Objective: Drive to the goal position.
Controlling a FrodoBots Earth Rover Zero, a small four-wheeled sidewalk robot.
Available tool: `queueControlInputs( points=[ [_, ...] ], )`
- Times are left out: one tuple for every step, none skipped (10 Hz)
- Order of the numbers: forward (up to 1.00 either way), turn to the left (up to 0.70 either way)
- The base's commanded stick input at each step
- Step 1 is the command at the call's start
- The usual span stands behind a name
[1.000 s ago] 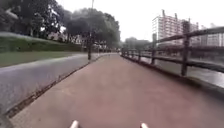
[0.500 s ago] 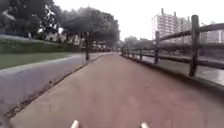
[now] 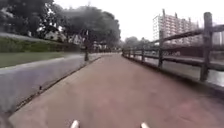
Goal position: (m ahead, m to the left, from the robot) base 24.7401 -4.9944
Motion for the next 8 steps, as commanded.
queueControlInputs(
  points=[
    [0.7,0.0],
    [0.7,0.0],
    [0.7,0.0],
    [0.7,0.0],
    [0.7,0.0],
    [0.7,0.0],
    [0.7,0.0],
    [0.7,0.0]
  ],
)
